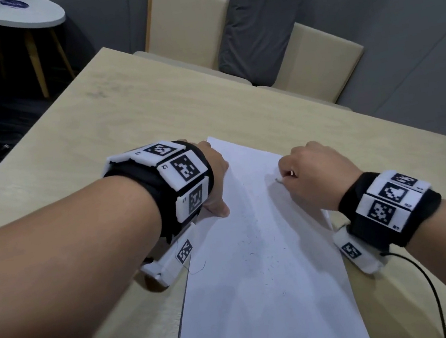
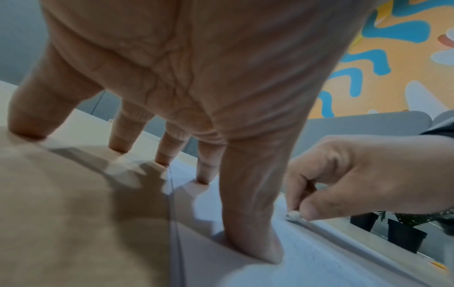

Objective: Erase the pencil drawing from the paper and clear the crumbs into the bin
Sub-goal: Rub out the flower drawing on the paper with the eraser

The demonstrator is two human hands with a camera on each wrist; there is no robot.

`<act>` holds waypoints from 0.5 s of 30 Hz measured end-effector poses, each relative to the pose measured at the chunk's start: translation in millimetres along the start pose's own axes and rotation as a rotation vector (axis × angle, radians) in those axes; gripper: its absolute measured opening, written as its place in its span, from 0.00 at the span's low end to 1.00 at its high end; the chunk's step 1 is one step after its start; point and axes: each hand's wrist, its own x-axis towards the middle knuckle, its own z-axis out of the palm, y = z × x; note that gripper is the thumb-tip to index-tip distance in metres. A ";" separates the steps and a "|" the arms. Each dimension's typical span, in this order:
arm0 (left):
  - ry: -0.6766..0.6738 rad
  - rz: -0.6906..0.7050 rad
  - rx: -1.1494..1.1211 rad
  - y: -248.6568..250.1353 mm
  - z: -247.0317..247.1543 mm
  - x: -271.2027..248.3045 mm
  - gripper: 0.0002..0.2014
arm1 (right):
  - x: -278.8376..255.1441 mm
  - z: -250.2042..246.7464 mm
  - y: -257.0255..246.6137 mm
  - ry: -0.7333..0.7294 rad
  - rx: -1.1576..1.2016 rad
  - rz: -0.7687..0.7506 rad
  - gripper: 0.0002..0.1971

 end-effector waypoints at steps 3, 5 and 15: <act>0.006 0.004 -0.008 0.1 -0.6 0.4 0.36 | -9.0 2.0 -8.0 -0.058 0.122 -0.074 0.07; 0.003 0.004 -0.002 1.2 -0.8 -0.2 0.37 | -12.2 3.5 -3.0 -0.024 0.072 -0.042 0.06; 0.016 0.015 0.013 1.6 -2.4 -5.2 0.37 | -24.5 3.8 4.2 -0.009 0.092 -0.108 0.05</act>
